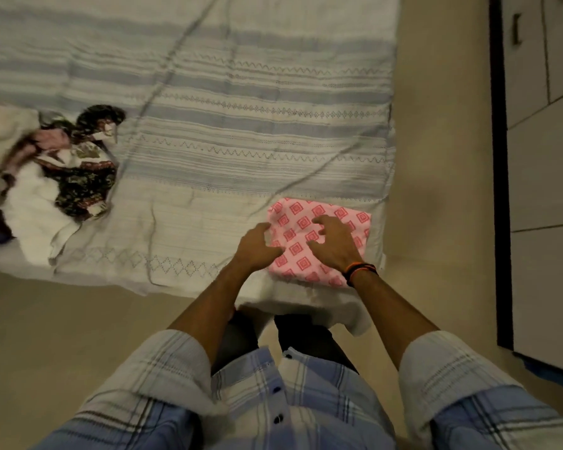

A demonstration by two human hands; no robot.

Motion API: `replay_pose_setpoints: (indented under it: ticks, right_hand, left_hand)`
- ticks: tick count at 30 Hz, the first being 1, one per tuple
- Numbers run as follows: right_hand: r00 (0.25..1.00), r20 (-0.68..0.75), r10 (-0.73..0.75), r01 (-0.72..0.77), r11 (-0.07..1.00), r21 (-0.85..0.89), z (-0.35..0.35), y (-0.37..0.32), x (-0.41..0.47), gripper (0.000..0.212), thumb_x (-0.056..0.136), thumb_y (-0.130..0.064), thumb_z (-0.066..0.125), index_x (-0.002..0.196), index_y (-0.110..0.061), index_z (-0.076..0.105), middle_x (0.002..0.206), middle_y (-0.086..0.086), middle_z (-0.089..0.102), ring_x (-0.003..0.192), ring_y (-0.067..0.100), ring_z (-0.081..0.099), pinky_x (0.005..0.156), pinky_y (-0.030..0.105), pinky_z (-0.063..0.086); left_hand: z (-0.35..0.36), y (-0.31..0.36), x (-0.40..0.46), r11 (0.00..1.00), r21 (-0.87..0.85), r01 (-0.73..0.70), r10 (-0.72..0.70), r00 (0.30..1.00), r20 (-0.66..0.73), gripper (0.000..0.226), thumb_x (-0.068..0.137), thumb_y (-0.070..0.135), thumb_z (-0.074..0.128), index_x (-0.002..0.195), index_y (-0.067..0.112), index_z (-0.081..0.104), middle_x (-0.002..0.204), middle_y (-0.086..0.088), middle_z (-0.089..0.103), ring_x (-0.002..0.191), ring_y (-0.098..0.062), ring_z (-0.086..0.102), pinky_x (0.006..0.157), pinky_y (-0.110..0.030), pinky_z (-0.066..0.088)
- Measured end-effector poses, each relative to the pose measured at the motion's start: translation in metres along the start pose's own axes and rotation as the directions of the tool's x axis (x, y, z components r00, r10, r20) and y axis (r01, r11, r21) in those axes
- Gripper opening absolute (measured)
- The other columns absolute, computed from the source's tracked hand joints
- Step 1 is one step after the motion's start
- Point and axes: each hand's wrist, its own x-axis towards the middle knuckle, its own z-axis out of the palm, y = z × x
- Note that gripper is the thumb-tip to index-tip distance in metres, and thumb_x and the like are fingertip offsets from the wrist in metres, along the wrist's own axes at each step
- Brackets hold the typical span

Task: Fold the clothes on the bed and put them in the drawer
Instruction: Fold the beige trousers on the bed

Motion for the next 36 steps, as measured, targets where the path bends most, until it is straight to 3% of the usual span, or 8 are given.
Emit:
replay_pose_setpoints:
  ticks: [9, 24, 33, 36]
  right_hand:
    - [0.981, 0.037, -0.189, 0.189, 0.982, 0.011, 0.061, -0.122, -0.025, 0.050, 0.085, -0.015, 0.072, 0.132, -0.010, 0.055, 0.131, 0.007, 0.058, 0.100, 0.016, 0.061, 0.084, 0.026, 0.050]
    - [0.925, 0.124, -0.359, 0.366, 0.930, -0.037, 0.204, -0.306, -0.055, 0.049, 0.087, -0.020, 0.072, 0.132, -0.010, 0.053, 0.129, 0.007, 0.059, 0.094, 0.015, 0.061, 0.082, 0.025, 0.048]
    - [0.896, 0.218, -0.388, 0.406, 0.913, -0.043, 0.258, -0.389, 0.010, 0.046, 0.088, -0.019, 0.072, 0.130, -0.012, 0.054, 0.130, 0.006, 0.059, 0.094, 0.015, 0.062, 0.079, 0.023, 0.045]
    - [0.882, 0.267, -0.389, 0.412, 0.911, -0.033, 0.271, -0.417, 0.038, 0.045, 0.089, -0.018, 0.070, 0.131, -0.012, 0.054, 0.133, 0.006, 0.058, 0.102, 0.020, 0.063, 0.084, 0.025, 0.046]
  left_hand:
    - [-0.112, -0.090, -0.054, 0.992, -0.123, -0.011, -0.013, 0.981, -0.191, 0.074, 0.087, 0.028, 0.072, 0.148, 0.012, 0.034, 0.150, -0.009, 0.042, 0.129, -0.026, 0.050, 0.101, -0.039, 0.047]
    - [-0.267, -0.268, -0.130, 0.946, -0.323, 0.011, -0.141, 0.913, -0.382, 0.067, 0.083, 0.026, 0.076, 0.140, 0.012, 0.044, 0.140, -0.007, 0.051, 0.123, -0.024, 0.054, 0.100, -0.037, 0.047]
    - [-0.340, -0.321, -0.098, 0.906, -0.417, 0.071, -0.258, 0.875, -0.410, 0.064, 0.084, 0.027, 0.075, 0.139, 0.013, 0.046, 0.137, -0.005, 0.053, 0.120, -0.022, 0.055, 0.093, -0.031, 0.048]
    - [-0.365, -0.330, -0.083, 0.888, -0.452, 0.087, -0.299, 0.856, -0.422, 0.063, 0.084, 0.027, 0.075, 0.138, 0.012, 0.046, 0.137, -0.004, 0.053, 0.118, -0.022, 0.057, 0.091, -0.031, 0.050]
